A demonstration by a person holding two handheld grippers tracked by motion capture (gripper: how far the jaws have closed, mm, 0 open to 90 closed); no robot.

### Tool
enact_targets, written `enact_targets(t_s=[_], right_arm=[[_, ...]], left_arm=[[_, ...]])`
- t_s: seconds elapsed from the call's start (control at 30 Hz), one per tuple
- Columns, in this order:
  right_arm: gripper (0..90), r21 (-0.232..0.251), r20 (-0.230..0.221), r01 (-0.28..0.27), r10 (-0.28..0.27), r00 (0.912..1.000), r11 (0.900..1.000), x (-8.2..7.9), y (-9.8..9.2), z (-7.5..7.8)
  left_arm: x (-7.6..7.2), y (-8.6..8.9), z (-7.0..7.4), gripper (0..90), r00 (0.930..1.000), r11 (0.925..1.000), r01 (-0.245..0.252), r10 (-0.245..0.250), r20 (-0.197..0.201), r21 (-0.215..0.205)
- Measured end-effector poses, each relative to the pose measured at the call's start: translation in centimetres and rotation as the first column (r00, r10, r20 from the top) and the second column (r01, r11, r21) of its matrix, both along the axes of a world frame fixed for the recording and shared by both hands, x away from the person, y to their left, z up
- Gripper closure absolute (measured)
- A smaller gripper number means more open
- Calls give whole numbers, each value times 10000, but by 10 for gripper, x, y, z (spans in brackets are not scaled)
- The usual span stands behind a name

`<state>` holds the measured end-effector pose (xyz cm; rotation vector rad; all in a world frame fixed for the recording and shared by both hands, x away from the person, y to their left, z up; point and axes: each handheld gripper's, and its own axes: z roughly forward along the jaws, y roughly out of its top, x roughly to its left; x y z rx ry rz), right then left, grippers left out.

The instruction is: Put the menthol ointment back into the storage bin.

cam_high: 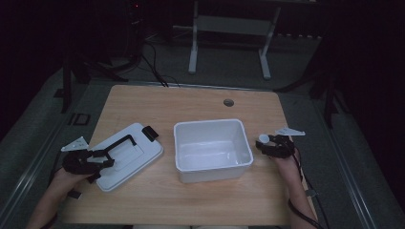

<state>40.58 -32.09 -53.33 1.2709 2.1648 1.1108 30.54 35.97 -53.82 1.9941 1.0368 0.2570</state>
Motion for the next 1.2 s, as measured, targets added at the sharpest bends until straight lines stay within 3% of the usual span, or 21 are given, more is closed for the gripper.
enact_targets(t_s=[0.03, 0.1, 0.2, 0.4, 0.5, 0.6, 0.63, 0.8, 0.83, 0.87, 0.9, 1.0, 1.2], right_arm=[[331, 3, -8, 54, -54, 10000, 10000, 1, 0, -1], [467, -143, -6, 126, -126, 9999, 9998, 1, 1, -1], [500, -310, -60, 233, -235, 9997, 9992, 0, 1, 2], [502, -232, -20, 154, -155, 9999, 9996, -5, -1, 13], [502, -449, 193, 124, -116, 9997, 9989, -11, -2, 31], [502, -324, 297, 30, -20, 9996, 9995, -15, -3, 39], [502, -202, 268, -86, 92, 9996, 9998, -19, -2, 49], [502, -247, 438, -520, 530, 9976, 9983, -27, 3, 68], [502, -184, 616, -748, 758, 9952, 9970, -32, 5, 79], [502, -184, 616, -748, 758, 9952, 9970, -32, 5, 79], [502, -56, 826, -965, 967, 9919, 9953, -36, 8, 92], [502, -68, 1008, -1238, 1239, 9872, 9923, -40, 13, 104], [502, -160, 1423, -2156, 2157, 9660, 9763, -49, 35, 135]], left_arm=[[0, 0, 0, 329, 10000, 10000, -18, 18, -7, -49], [0, 1, 0, 329, 10000, 10000, -60, 60, 11, -37], [0, 0, 0, 329, 10000, 10000, -52, 52, -26, -28], [1, -1, 2, 329, 9999, 9999, -100, 100, -59, 24], [0, -2, 2, 329, 9999, 10000, 5, -4, -138, 81], [0, -2, 3, 329, 9999, 9999, -36, 37, -102, 106], [0, -1, 3, 329, 9999, 9999, -39, 40, -105, 92], [0, -1, 5, 329, 9999, 9999, -58, 59, -141, 106], [0, -1, 5, 329, 9999, 10000, -34, 35, -161, 79], [1, -1, 5, 329, 9999, 9999, -48, 50, -163, 110], [1, -1, 5, 329, 9997, 10000, -21, 22, -247, 73], [1, -3, 4, 329, 9996, 9998, -3, 9, -278, 199], [0, -3, 5, 329, 9997, 9998, 1, 4, -245, 195]])
